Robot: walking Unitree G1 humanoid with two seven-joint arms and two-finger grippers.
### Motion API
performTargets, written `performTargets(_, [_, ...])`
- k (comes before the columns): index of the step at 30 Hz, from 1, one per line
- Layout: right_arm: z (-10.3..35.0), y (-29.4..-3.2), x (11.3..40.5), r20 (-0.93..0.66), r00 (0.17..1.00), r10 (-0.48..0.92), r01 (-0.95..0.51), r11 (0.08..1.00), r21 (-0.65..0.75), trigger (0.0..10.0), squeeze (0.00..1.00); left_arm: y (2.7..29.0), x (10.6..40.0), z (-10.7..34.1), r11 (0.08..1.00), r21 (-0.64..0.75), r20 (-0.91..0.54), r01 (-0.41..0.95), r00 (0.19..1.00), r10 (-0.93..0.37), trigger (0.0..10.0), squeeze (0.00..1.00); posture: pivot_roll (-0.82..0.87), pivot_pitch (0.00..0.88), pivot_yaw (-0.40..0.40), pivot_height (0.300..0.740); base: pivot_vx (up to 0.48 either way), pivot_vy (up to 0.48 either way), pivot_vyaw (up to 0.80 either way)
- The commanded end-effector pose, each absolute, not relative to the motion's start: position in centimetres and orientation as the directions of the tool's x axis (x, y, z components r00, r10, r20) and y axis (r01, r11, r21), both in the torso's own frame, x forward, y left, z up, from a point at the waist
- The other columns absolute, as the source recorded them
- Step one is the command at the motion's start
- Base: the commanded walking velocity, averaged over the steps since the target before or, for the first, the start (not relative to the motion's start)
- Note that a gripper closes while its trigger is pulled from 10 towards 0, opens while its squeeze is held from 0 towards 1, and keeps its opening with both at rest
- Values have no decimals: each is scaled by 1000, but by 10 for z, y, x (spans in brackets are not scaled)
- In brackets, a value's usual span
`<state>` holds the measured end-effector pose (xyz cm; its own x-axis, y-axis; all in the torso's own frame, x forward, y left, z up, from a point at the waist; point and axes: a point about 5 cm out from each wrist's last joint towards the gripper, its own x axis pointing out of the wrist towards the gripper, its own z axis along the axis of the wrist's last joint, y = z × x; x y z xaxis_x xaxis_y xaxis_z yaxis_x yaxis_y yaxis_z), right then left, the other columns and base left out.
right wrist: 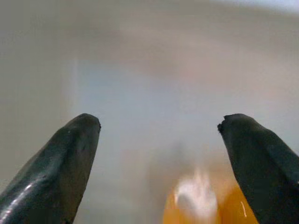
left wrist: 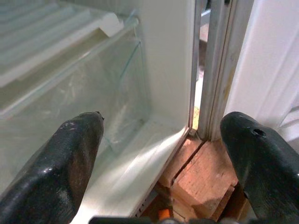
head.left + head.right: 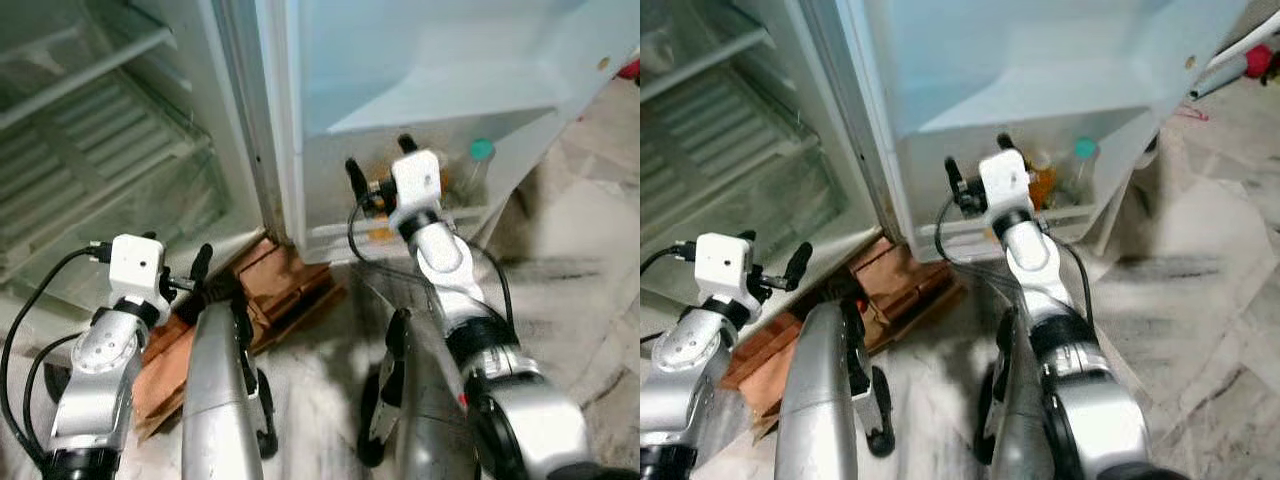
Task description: Restocking fridge
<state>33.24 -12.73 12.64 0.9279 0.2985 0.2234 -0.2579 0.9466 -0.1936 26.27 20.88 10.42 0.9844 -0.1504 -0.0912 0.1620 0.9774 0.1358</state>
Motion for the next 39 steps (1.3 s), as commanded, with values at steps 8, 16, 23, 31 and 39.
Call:
performTargets(8, [100, -147, 284, 120, 987, 108, -115, 992, 53, 10000, 0, 200, 254, 93, 982, 82, -96, 170, 982, -162, 10000, 0, 85, 68, 17, 521, 0, 0, 0])
performTargets(16, [96, -154, 267, 83, 988, 127, -129, 991, 22, 10000, 0, 192, 259, 89, 980, 52, -82, 194, 978, -190, 10000, 0, 69, 0, -15, 531, 0, 0, 0])
performTargets(23, [100, -157, 284, 89, 990, 112, -115, 993, 24, 10000, 0, 181, 276, 95, 982, 46, -28, 183, 983, -182, 10000, 0, 66, 0, -15, 571, 0, 0, 0])
performTargets(31, [112, -149, 289, 120, 980, 157, -160, 987, 14, 10000, 0, 181, 279, 98, 980, 82, -20, 183, 983, -182, 10000, 0, 67, 0, 1, 616, 0, 0, 0])
performTargets(39, [100, -158, 284, 78, 990, 121, -123, 992, 32, 10000, 0, 184, 273, 83, 978, 101, -54, 184, 982, -179, 10000, 0, 75, 0, -23, 646, 0, 0, 0])
